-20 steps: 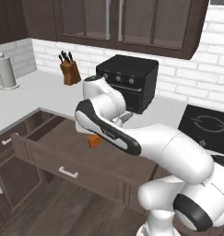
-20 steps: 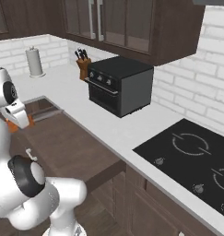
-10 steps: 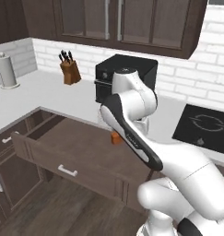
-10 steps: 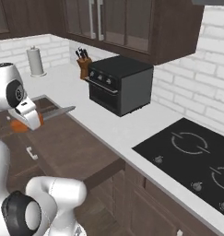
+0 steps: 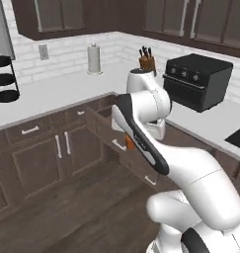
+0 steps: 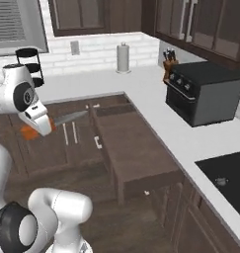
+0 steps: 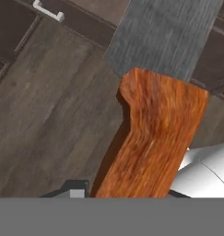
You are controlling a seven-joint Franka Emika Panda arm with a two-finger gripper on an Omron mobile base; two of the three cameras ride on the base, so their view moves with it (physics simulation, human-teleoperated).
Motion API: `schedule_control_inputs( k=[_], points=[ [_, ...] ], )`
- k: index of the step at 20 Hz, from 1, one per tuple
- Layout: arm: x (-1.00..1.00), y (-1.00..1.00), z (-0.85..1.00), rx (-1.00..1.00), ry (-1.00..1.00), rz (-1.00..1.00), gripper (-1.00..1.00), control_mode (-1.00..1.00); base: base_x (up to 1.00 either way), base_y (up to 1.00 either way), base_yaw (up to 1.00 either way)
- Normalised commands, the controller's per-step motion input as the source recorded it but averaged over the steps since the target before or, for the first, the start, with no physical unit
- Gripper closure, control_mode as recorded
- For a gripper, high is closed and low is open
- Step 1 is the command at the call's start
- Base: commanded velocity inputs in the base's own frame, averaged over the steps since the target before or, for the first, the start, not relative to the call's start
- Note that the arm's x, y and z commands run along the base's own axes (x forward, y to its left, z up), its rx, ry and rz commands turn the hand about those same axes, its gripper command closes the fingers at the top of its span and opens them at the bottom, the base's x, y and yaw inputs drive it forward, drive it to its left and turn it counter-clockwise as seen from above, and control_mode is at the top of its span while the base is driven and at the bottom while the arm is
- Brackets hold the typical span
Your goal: Pick up the knife from the drawer and place it on the cutting board. Then place the meat from the plate to the cutting board.
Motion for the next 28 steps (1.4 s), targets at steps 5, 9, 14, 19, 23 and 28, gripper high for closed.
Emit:
schedule_control_inputs(
  k=[5, 9, 14, 19, 23, 28],
  points=[
    [0.00, 0.00, 0.00, 0.00, 0.00, 0.00, 1.00, 1.00, -0.36, 0.00, 0.94],
    [0.00, 0.00, 0.00, 0.00, 0.00, 0.00, 1.00, 1.00, -0.12, 0.00, 0.96],
    [0.00, 0.00, 0.00, 0.00, 0.00, 0.00, 1.00, 1.00, 0.00, 0.01, 0.94],
    [0.00, 0.00, 0.00, 0.00, 0.00, 0.00, 1.00, 1.00, 0.00, 0.00, 0.89],
    [0.00, 0.00, 0.00, 0.00, 0.00, 0.00, 1.00, 1.00, 0.09, 0.00, 0.89],
    [0.00, 0.00, 0.00, 0.00, 0.00, 0.00, 1.00, 1.00, 0.72, -0.41, 0.65]
  ],
)
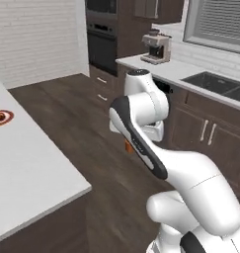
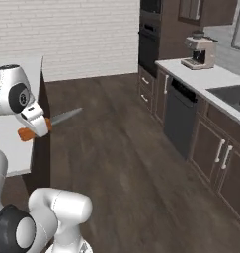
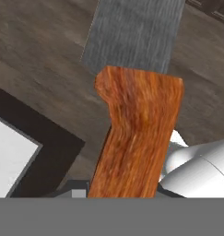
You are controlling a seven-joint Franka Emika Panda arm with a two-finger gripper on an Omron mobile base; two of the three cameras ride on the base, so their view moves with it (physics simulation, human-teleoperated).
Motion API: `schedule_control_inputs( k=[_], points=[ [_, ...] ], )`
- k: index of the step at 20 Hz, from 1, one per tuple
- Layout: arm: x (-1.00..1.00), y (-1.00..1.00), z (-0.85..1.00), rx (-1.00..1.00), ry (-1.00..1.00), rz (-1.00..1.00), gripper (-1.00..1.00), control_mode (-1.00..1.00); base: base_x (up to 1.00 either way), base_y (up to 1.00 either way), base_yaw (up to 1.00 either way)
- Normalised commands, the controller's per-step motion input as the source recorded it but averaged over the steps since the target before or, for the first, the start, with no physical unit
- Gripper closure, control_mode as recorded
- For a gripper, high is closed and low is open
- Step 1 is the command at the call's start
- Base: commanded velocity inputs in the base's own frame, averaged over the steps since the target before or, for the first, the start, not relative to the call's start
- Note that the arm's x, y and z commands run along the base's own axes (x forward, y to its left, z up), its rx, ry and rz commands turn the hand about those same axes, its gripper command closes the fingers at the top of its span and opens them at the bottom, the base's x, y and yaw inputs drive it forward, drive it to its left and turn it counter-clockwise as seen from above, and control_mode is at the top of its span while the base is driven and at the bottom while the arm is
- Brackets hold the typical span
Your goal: Pick up the knife from the drawer and place it on the cutting board. Then place the meat from the plate to the cutting board.
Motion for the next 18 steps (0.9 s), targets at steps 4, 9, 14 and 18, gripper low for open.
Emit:
schedule_control_inputs(
  k=[4, 9, 14, 18],
  points=[
    [0.00, 0.00, 0.00, 0.00, 0.00, 0.00, 1.00, 1.00, 1.00, -0.72, 0.38],
    [0.00, 0.00, 0.00, 0.00, 0.00, 0.00, 1.00, 1.00, 1.00, -0.44, 0.21],
    [0.00, 0.00, 0.00, 0.00, 0.00, 0.00, 1.00, 1.00, 1.00, -0.32, 0.21],
    [0.00, 0.00, 0.00, 0.00, 0.00, 0.00, 1.00, 1.00, 1.00, -0.13, 0.40]
  ],
)
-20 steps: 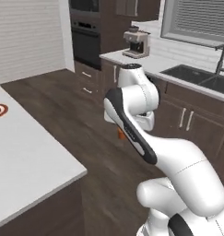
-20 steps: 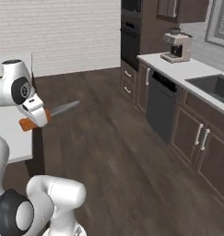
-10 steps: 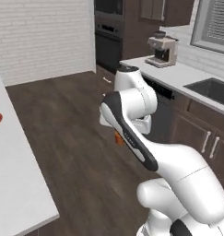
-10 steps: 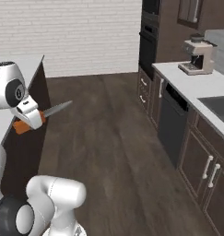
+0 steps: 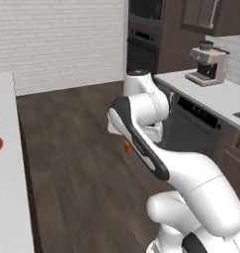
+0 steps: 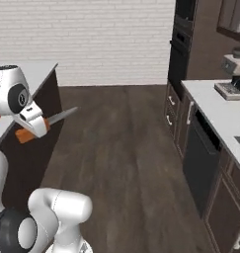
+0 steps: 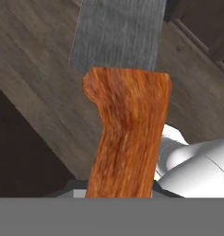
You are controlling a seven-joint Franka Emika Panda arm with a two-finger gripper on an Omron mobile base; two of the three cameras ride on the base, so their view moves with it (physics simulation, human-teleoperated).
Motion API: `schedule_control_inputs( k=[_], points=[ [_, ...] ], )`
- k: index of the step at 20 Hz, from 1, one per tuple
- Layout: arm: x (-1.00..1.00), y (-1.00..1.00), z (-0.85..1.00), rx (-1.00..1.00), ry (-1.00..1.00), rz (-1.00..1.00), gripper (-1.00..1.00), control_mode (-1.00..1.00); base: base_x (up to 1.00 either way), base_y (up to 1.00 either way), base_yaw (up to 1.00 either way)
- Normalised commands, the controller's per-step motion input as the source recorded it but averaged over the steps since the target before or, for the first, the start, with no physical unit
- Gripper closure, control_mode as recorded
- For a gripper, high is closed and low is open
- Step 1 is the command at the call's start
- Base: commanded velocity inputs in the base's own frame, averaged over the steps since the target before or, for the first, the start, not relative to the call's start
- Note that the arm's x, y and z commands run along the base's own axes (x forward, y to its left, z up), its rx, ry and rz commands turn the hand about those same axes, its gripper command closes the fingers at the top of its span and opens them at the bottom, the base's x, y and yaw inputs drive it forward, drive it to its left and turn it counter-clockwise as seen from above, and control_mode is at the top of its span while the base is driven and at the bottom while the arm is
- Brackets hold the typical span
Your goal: Pick up the knife from the drawer and place it on the cutting board. Then place the meat from the plate to the cutting board.
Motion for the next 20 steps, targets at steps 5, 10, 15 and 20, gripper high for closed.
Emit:
schedule_control_inputs(
  k=[5, 10, 15, 20],
  points=[
    [0.00, 0.00, 0.00, 0.00, 0.00, 0.00, 1.00, 1.00, 1.00, 0.00, 0.58],
    [0.00, 0.00, 0.00, 0.00, 0.00, 0.00, 1.00, 1.00, 1.00, -0.08, 0.62],
    [0.00, 0.00, 0.00, 0.00, 0.00, 0.00, 1.00, 1.00, 0.99, -0.39, 0.57],
    [0.00, 0.00, 0.00, 0.00, 0.00, 0.00, 1.00, 1.00, 0.93, -0.64, 0.50]
  ],
)
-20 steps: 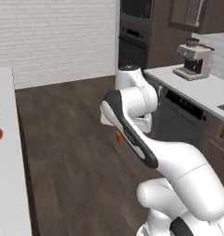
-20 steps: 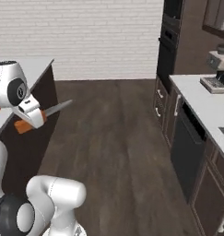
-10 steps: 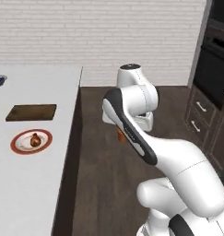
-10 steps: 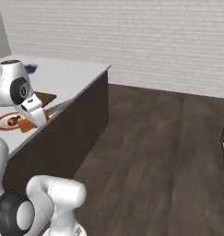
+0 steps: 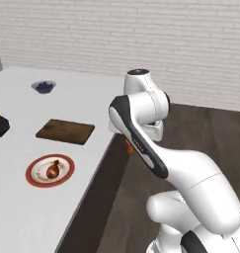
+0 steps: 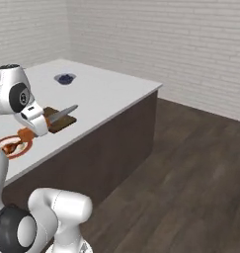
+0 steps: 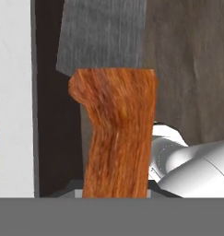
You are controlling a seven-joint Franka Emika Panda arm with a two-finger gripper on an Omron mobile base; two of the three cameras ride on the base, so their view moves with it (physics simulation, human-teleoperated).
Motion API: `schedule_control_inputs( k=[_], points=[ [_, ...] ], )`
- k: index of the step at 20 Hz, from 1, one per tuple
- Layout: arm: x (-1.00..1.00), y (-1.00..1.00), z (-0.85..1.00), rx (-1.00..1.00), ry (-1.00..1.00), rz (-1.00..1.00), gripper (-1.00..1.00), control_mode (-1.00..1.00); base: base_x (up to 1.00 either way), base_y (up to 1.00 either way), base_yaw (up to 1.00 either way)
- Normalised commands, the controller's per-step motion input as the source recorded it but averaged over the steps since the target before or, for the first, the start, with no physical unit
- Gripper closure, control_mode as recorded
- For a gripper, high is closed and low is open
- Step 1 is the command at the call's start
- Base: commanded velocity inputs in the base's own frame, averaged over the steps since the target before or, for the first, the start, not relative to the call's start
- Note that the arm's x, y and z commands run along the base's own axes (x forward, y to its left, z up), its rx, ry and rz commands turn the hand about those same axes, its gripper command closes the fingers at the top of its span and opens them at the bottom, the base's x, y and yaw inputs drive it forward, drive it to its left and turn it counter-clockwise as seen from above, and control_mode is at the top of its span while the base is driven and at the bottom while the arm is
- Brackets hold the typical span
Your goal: Pick up the knife from the drawer and place it on the cutting board. Then place the meat from the plate to the cutting board.
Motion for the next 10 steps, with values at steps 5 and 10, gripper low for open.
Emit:
schedule_control_inputs(
  k=[5, 10],
  points=[
    [0.00, 0.00, 0.00, 0.00, 0.00, 0.00, 1.00, 1.00, 0.73, -0.68, 0.51],
    [0.00, 0.00, 0.00, 0.00, 0.00, 0.00, 1.00, 1.00, 0.56, -0.60, 0.57]
  ],
)
